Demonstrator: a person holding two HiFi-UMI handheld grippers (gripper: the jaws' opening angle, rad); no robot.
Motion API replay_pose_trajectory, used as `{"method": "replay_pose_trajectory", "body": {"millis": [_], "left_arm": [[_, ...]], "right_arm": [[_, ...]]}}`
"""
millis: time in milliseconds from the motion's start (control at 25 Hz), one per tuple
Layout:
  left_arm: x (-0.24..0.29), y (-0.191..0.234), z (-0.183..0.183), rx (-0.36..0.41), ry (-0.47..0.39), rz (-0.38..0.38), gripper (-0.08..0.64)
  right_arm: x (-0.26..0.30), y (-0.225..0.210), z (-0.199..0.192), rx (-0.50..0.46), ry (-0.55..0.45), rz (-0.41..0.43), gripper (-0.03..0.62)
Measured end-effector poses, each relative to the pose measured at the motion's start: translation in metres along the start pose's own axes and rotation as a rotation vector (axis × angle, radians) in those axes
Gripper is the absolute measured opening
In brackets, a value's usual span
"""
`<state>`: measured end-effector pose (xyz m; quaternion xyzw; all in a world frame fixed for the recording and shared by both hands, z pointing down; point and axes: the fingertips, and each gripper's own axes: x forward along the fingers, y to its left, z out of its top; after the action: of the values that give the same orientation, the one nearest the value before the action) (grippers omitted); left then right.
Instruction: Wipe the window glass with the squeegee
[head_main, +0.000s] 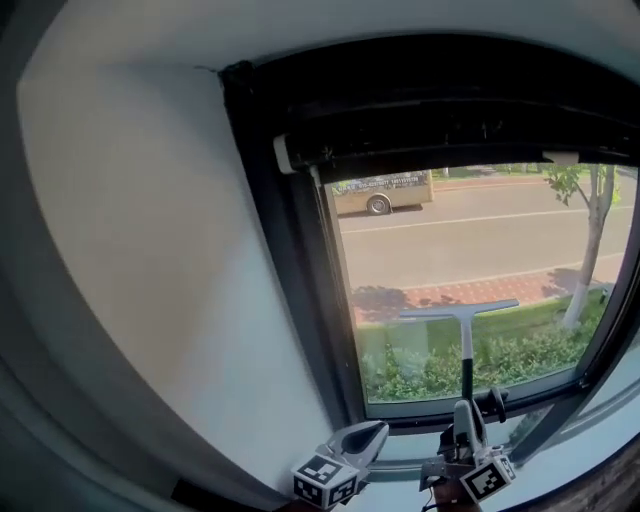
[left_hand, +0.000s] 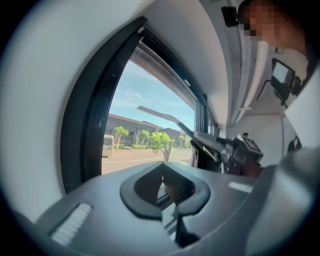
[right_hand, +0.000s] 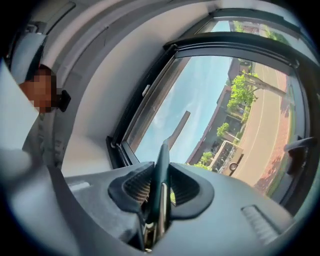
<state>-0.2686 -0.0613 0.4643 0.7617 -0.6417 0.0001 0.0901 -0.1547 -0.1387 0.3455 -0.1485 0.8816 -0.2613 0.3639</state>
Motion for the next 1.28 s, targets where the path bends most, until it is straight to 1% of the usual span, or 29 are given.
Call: {"method": "replay_pose_trajectory", "body": {"millis": [40, 80, 160, 240, 320, 400, 560, 680, 880, 1080, 1200, 1280], "left_arm": [[-0.002, -0.001, 0.004, 0.002, -0.005, -0.003, 0.005], [-0.003, -0.002, 0.009, 0.003, -0.011, -0.002, 0.005], [-0.005, -0.006, 0.021, 0.010, -0.024, 0.002, 0.005], [-0.006, -0.014, 0.030, 0.030, -0.040, -0.008, 0.005], [-0.006, -0.018, 0.035, 0.042, -0.058, -0.012, 0.005], [-0.007, -0.019, 0.040, 0.050, -0.074, -0.008, 0.005], [-0.009, -0.020, 0.049, 0.060, -0.099, -0.006, 0.005], [-0.011, -0.022, 0.059, 0.077, -0.117, -0.005, 0.005], [-0.013, -0.015, 0.062, 0.118, -0.134, 0.000, 0.005], [-0.020, -0.012, 0.073, 0.087, -0.157, 0.011, 0.005], [-0.020, -0.010, 0.075, 0.093, -0.160, 0.010, 0.005], [-0.018, -0.007, 0.071, 0.100, -0.156, 0.005, 0.005]], "right_arm": [[0.013, 0.013, 0.009, -0.016, 0.001, 0.034, 0.101], [0.022, 0.018, 0.016, -0.022, -0.007, 0.046, 0.101], [0.039, 0.018, 0.029, -0.008, -0.038, 0.036, 0.101], [0.064, 0.038, 0.046, -0.013, -0.066, 0.084, 0.101], [0.089, 0.061, 0.062, -0.040, -0.089, 0.133, 0.101], [0.108, 0.077, 0.068, -0.061, -0.100, 0.157, 0.101], [0.138, 0.095, 0.066, -0.072, -0.100, 0.205, 0.101], [0.154, 0.101, 0.059, -0.061, -0.097, 0.231, 0.101], [0.176, 0.101, 0.050, -0.062, -0.084, 0.237, 0.101], [0.181, 0.098, 0.039, -0.060, -0.054, 0.234, 0.103], [0.180, 0.094, 0.031, -0.057, -0.033, 0.232, 0.101], [0.179, 0.090, 0.026, -0.053, -0.016, 0.231, 0.103]]}}
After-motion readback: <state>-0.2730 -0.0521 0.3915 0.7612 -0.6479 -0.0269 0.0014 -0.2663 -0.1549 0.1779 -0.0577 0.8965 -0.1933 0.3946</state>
